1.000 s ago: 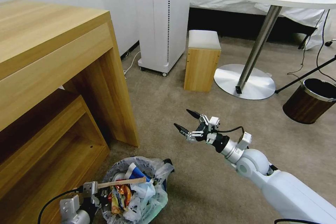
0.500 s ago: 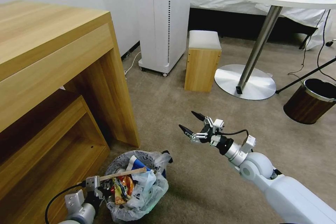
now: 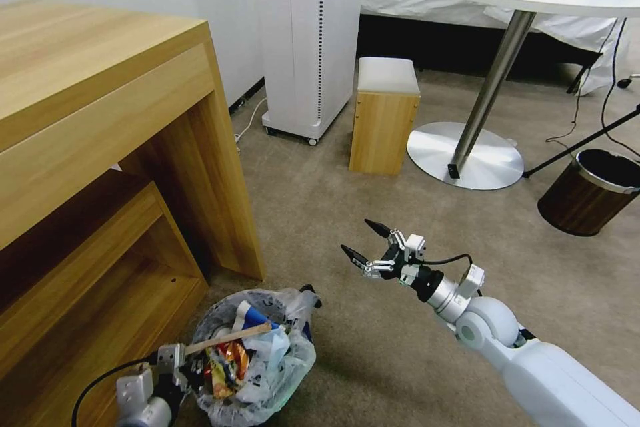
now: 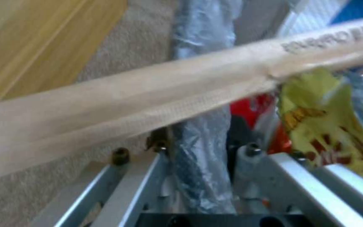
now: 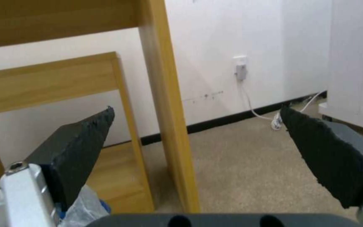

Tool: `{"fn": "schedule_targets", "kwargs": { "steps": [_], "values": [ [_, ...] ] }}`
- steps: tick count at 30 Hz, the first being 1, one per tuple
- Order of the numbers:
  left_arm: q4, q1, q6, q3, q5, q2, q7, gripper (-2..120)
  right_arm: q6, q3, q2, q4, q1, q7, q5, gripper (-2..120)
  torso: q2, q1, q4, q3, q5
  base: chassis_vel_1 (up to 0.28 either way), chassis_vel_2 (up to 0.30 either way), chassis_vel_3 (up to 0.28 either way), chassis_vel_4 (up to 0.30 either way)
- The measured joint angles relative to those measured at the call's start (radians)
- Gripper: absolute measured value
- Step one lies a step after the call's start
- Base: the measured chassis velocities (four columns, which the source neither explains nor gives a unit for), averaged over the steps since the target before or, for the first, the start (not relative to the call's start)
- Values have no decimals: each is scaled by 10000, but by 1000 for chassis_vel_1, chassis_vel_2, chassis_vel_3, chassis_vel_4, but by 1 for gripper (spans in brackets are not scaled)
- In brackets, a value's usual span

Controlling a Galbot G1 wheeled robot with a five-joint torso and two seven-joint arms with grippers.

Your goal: Pick up the trash bin and place the garbage on the floor into it.

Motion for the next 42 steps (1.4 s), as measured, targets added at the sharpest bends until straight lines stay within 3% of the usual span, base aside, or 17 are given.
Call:
{"fn": "schedule_targets", "kwargs": {
  "steps": [15,22,42],
  "values": [
    [-713,1039,-68,-843,357,-328,155,73,5,-546,472,-203,-90,-299,-515,100,0,0,-3,-2,7,0,0,0,0],
    [-800,1470,-105,-1024,835,-777,293,98,52,-790,546,-400,28,-391,-628,100,1,0,-2,-2,7,0,0,0,0],
    [-1367,2423,-125,-1919,910,-615,324,100,146,-1072,870,-581,-59,-528,-917,100,3,0,-3,-2,8,0,0,0,0]
  ]
}}
